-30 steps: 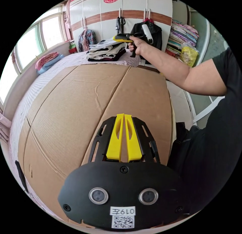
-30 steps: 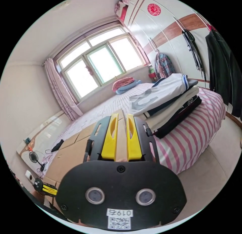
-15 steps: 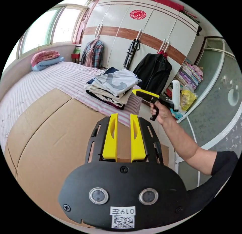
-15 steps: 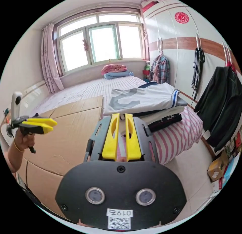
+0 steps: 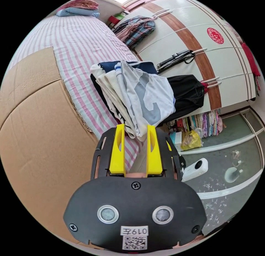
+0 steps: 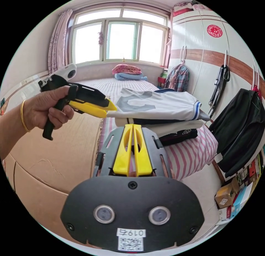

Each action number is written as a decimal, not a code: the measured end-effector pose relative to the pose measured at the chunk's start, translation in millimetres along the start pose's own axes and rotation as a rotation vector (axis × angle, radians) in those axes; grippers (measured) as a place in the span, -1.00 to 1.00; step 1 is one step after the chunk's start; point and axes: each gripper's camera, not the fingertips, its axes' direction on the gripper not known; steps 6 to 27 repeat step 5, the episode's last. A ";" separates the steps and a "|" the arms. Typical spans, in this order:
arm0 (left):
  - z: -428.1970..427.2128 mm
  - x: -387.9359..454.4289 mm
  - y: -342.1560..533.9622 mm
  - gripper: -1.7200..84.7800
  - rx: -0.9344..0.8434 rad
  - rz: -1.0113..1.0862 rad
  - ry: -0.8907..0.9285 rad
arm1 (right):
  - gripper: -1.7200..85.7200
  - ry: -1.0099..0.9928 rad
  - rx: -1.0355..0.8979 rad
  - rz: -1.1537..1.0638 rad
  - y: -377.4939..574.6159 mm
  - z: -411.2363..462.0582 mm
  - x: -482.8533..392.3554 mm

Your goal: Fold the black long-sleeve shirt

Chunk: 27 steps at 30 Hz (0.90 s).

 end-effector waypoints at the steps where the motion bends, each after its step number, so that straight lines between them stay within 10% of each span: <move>1: 5.1 -2.1 -9.5 -0.73 -0.011 -0.007 0.028 | -0.98 -0.003 -0.003 -0.001 1.4 2.1 -6.5; 27: 20.1 0.5 -40.8 -0.82 -0.042 -0.011 0.049 | -0.98 -0.026 0.004 0.000 -0.6 -0.5 -30.1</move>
